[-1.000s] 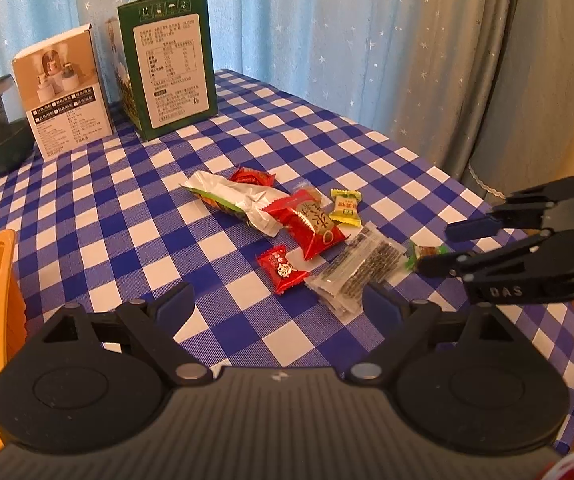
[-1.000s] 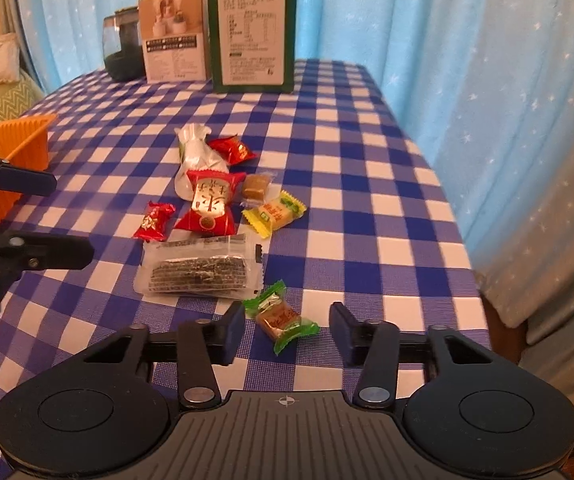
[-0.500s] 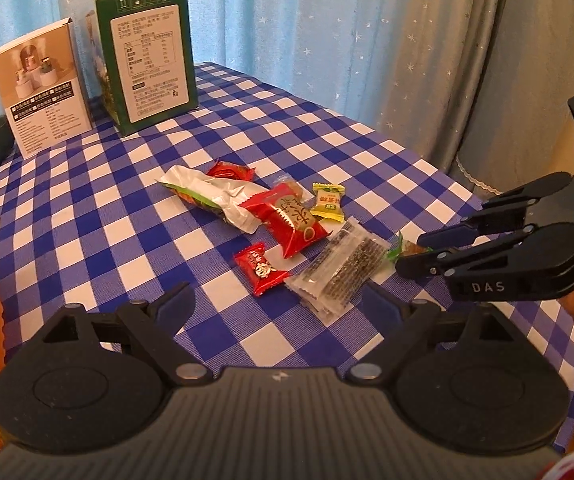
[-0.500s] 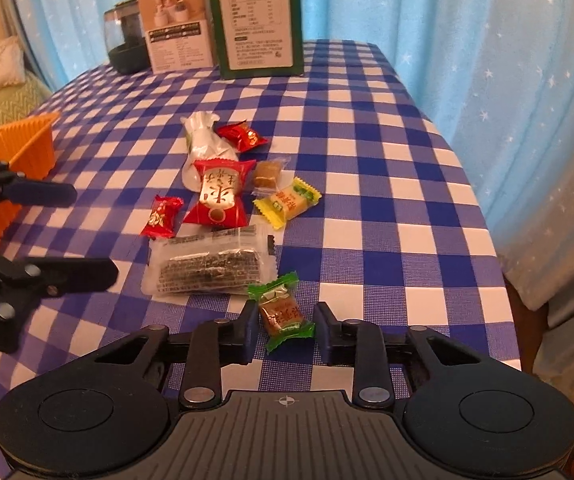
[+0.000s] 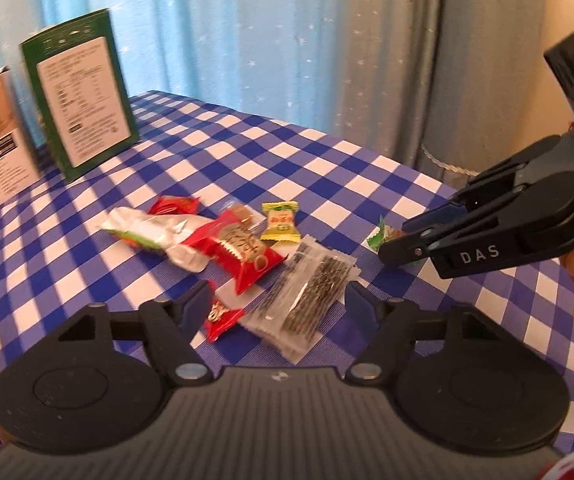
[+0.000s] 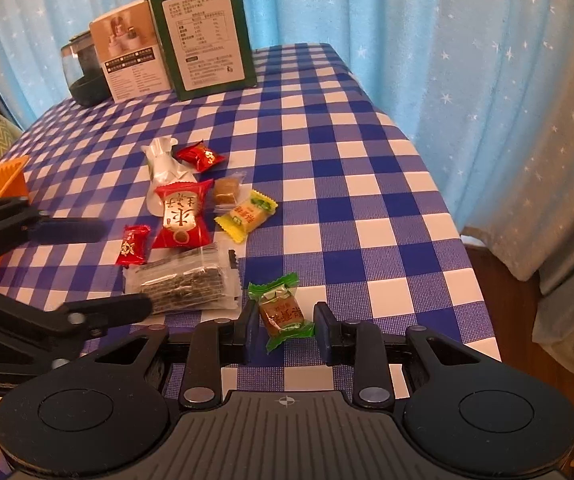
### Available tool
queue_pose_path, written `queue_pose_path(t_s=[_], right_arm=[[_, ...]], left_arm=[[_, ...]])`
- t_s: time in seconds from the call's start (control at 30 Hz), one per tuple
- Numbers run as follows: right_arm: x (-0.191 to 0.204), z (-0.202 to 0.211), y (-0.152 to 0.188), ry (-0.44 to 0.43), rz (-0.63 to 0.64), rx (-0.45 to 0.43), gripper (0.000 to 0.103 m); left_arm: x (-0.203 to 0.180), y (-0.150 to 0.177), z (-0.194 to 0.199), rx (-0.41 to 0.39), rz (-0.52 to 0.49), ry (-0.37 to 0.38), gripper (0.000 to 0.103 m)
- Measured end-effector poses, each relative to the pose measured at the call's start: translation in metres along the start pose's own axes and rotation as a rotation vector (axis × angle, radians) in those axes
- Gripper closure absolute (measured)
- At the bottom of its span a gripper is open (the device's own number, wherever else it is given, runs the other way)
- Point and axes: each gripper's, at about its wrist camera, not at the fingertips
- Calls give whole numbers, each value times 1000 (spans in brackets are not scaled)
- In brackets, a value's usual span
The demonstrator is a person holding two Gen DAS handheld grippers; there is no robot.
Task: Organize snacks
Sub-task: 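Grasp the clear seaweed-snack packet with the left tool while the right tool holds the green candy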
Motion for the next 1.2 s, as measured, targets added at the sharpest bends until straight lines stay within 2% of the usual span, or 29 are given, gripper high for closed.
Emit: queue_pose_path(t_s=[0.13, 0.27, 0.63, 0.73, 0.97, 1.2], right_arm=[[-2, -2, 0, 3, -2, 12, 73], [-3, -2, 0, 9, -18, 11, 73], [-4, 1, 1, 7, -55, 12, 73], [-1, 3, 0, 5, -57, 9, 73], [1, 9, -2, -7, -68, -10, 73], [7, 15, -6, -27, -77, -38, 73]], left_arm=[[-2, -2, -14, 10, -26, 35, 44], [-5, -2, -25, 27, -63, 56, 46], [-6, -1, -32, 62, -51, 68, 64], [-6, -2, -30, 83, -22, 74, 69], [0, -1, -21, 84, 84, 57, 71], [7, 0, -3, 73, 130, 22, 71]])
Point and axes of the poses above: each gripper's, at about its wrist camera, not at the fingertips, and z roughly against the way its jaws point, x to its left, y to its underside, and after that the axes turned 2 degrees about y, right-handed
